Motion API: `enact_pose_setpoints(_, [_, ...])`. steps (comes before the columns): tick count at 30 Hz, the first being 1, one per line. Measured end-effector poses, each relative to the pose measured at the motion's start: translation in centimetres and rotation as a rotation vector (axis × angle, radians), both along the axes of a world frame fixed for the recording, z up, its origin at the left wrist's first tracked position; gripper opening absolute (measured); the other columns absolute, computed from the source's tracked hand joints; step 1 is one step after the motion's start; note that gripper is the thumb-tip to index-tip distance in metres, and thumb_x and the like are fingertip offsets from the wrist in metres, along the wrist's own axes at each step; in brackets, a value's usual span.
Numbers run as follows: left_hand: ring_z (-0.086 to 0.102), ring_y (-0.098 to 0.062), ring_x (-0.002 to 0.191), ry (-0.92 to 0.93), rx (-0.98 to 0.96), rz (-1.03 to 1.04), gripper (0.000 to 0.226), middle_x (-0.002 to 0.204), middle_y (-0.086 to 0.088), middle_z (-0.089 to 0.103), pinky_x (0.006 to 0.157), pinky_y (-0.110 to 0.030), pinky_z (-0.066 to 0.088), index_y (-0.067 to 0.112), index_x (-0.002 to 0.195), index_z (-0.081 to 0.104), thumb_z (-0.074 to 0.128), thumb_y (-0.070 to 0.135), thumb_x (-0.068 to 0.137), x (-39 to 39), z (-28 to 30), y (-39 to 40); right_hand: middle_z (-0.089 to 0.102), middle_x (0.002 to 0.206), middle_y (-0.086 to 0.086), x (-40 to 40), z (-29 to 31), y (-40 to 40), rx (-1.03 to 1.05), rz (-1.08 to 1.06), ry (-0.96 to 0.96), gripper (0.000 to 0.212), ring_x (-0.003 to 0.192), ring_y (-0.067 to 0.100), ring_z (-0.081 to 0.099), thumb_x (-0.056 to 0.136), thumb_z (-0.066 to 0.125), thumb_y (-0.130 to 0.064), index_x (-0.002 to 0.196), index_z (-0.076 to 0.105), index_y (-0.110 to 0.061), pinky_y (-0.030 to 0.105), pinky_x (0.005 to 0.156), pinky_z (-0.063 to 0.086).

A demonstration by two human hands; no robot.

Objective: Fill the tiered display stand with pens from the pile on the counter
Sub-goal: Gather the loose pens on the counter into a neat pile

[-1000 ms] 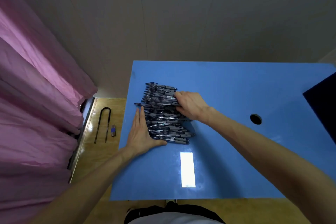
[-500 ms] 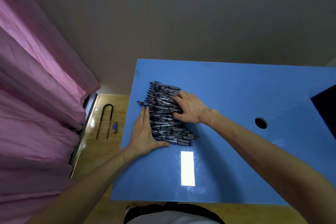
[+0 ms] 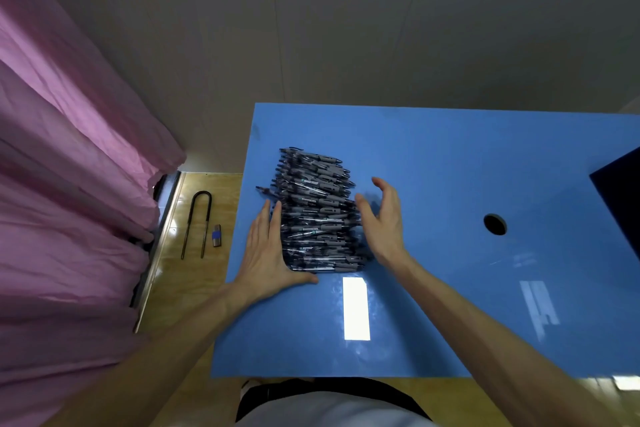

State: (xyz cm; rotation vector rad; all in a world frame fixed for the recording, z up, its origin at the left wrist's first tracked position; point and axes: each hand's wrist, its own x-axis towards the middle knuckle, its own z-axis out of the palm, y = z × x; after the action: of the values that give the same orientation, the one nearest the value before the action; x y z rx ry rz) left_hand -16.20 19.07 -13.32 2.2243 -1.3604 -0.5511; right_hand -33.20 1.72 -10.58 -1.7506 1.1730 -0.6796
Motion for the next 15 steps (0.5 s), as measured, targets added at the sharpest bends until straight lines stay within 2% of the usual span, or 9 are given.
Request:
enact_pose_setpoints(3, [-0.009, -0.013, 0.157, 0.073, -0.035, 0.033, 0.157, 0.170, 0.008, -0.016, 0.127, -0.041, 0.002, 0.030, 0.161, -0.015, 0.075, 0.091, 0.048, -0.2, 0.6, 0.4, 0.040, 0.151, -0.009, -1.1, -0.4, 2.0, 0.060, -0.100, -0.042, 0.054, 0.121, -0.023, 0.036, 0.103, 0.055, -0.036, 0.151, 0.038, -0.017, -0.001, 0.099, 0.025])
enact_pose_setpoints(4, [-0.009, -0.013, 0.157, 0.114, -0.050, 0.060, 0.152, 0.170, 0.010, -0.016, 0.126, -0.039, 0.002, 0.031, 0.161, -0.015, 0.073, 0.091, 0.052, -0.1, 0.8, 0.2, 0.038, 0.152, -0.009, -1.4, -0.6, 2.7, 0.073, -0.127, -0.049, 0.056, 0.119, -0.024, 0.035, 0.103, 0.054, -0.037, 0.152, 0.036, -0.017, -0.001, 0.099, 0.025])
enact_pose_setpoints(5, [-0.008, -0.012, 0.157, 0.164, -0.069, 0.104, 0.144, 0.170, 0.011, -0.016, 0.126, -0.038, 0.003, 0.031, 0.161, -0.015, 0.066, 0.092, 0.059, 0.0, 1.1, -0.2, 0.038, 0.153, -0.008, -1.6, -1.0, 3.5, 0.085, -0.151, -0.051, 0.057, 0.123, -0.019, 0.036, 0.104, 0.053, -0.038, 0.153, 0.035, -0.017, 0.004, 0.104, 0.026])
enact_pose_setpoints(8, [-0.007, -0.012, 0.157, 0.298, -0.127, 0.311, 0.123, 0.171, 0.006, -0.011, 0.129, -0.042, 0.005, 0.025, 0.163, -0.009, 0.036, 0.097, 0.074, 1.3, 1.6, -2.9, 0.035, 0.157, -0.006, -1.9, -2.2, 6.2, 0.080, -0.198, -0.008, 0.065, 0.141, 0.004, 0.032, 0.101, 0.053, -0.045, 0.156, 0.031, -0.018, 0.035, 0.121, 0.029])
enact_pose_setpoints(11, [0.001, -0.018, 0.158, 0.290, -0.086, 0.408, 0.114, 0.172, -0.002, 0.000, 0.129, -0.045, 0.008, 0.017, 0.164, -0.002, 0.023, 0.091, 0.082, 3.0, 1.8, -5.3, 0.031, 0.162, -0.001, -1.7, -3.5, 8.7, -0.036, -0.140, 0.094, 0.083, 0.148, 0.015, 0.028, 0.091, 0.055, -0.052, 0.158, 0.026, -0.013, 0.041, 0.123, 0.026])
enact_pose_setpoints(15, [0.009, -0.020, 0.158, 0.277, -0.027, 0.352, 0.111, 0.172, -0.002, 0.009, 0.128, -0.045, 0.014, 0.019, 0.164, 0.004, 0.026, 0.092, 0.084, 3.0, 1.0, -5.3, 0.024, 0.165, 0.010, 0.1, -3.7, 9.6, -0.119, -0.138, 0.194, 0.089, 0.153, 0.023, 0.020, 0.085, 0.056, -0.044, 0.157, 0.024, -0.004, 0.046, 0.125, 0.016])
